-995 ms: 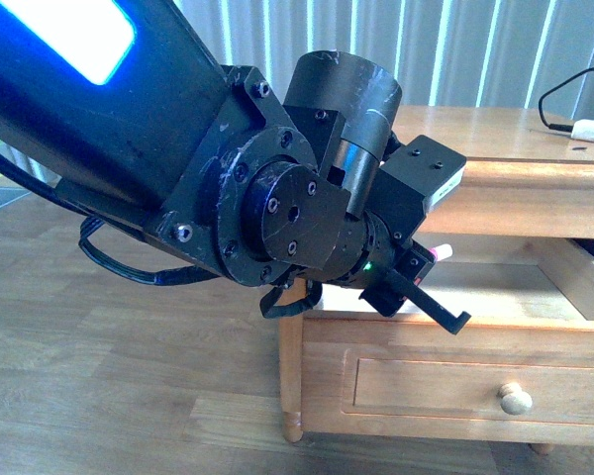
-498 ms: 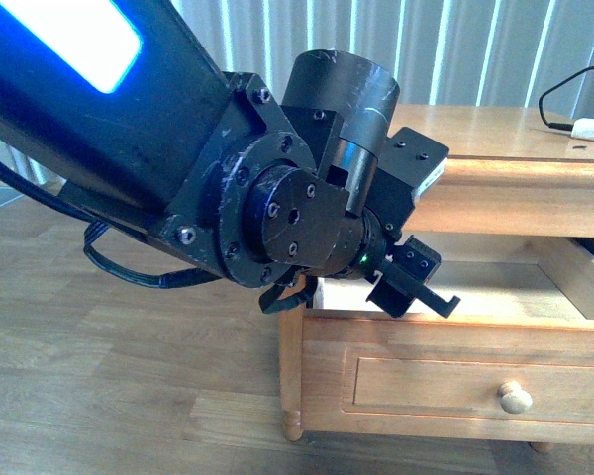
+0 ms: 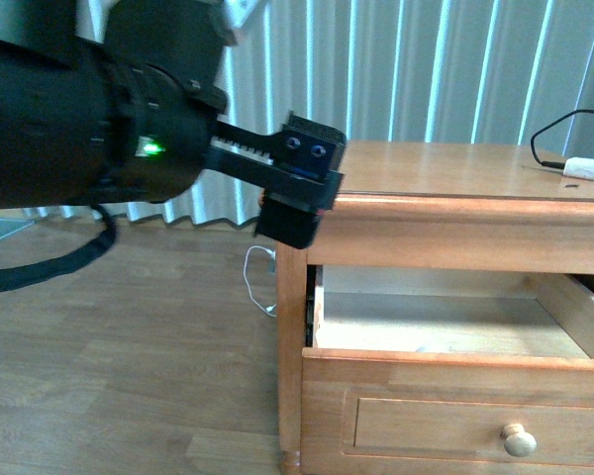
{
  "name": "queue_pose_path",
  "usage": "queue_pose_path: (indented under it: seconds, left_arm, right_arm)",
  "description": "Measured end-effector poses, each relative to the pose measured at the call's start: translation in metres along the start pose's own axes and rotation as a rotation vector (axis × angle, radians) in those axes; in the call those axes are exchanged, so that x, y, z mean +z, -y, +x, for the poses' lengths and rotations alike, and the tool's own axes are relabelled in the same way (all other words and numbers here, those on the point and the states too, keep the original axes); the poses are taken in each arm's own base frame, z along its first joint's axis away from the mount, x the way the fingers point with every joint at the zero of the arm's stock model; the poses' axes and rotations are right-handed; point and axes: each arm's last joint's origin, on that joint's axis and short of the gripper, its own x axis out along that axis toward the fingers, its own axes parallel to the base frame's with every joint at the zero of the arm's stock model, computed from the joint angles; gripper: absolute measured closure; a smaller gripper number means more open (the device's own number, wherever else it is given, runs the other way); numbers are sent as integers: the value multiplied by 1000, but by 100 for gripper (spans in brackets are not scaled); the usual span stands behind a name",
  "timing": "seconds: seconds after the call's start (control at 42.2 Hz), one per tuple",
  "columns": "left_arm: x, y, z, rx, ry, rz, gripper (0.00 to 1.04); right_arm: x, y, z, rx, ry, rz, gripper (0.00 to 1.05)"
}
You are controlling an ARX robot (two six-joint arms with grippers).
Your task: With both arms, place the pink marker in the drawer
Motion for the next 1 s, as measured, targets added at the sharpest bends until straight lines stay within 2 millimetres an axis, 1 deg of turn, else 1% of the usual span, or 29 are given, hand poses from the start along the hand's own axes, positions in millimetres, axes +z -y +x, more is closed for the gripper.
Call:
queue_pose_path:
  seconds: [0.166, 0.213, 0.237, 0.332, 0.45, 0.521, 0.616, 0.64, 0.664, 0.735, 0.758, 0.829, 0.9, 0.948, 0.995]
  left_arm:
    - [-3, -21, -51, 75, 32, -27, 6]
    - [-6, -26, -64, 103, 32, -38, 6]
    - [-7, -27, -67, 109, 31, -40, 6]
    - [-20, -36, -97, 172, 6, -81, 6]
    - [-34, -43, -124, 232, -13, -130, 6]
    - [-36, -46, -136, 270, -8, -146, 6]
    - [-35, -48, -138, 277, 3, -158, 6]
    - [-36, -48, -138, 271, 8, -167, 8]
    - [-39, -48, -138, 256, 40, -190, 13]
    - [-47, -50, -142, 251, 87, -228, 24]
    - [-52, -52, -145, 256, 93, -239, 29]
    - [-67, -56, -152, 268, 95, -256, 45]
    - [-76, -58, -156, 267, 91, -259, 55]
    - [-84, -59, -160, 260, 90, -261, 67]
    - [-89, -60, -163, 260, 92, -261, 74]
  right_arm:
    - [0, 0, 0, 0, 0, 0, 9]
    - [0, 0, 0, 0, 0, 0, 9]
    - [0, 0, 0, 0, 0, 0, 9]
    - [0, 0, 0, 0, 0, 0, 9]
    - [0, 0, 0, 0, 0, 0, 9]
    - [0, 0, 0, 0, 0, 0, 9]
    - [0, 0, 0, 1, 0, 0, 9]
    - [0, 0, 0, 1, 0, 0, 9]
    - [0, 0, 0, 1, 0, 0, 9]
    - [0, 0, 0, 1, 0, 0, 9]
    - [0, 0, 0, 0, 0, 0, 9]
    - [0, 0, 0, 1, 0, 0, 9]
    - [0, 0, 0, 1, 0, 0, 9]
    - [0, 0, 0, 1, 0, 0, 9]
    - [0, 0, 0, 1, 0, 0, 9]
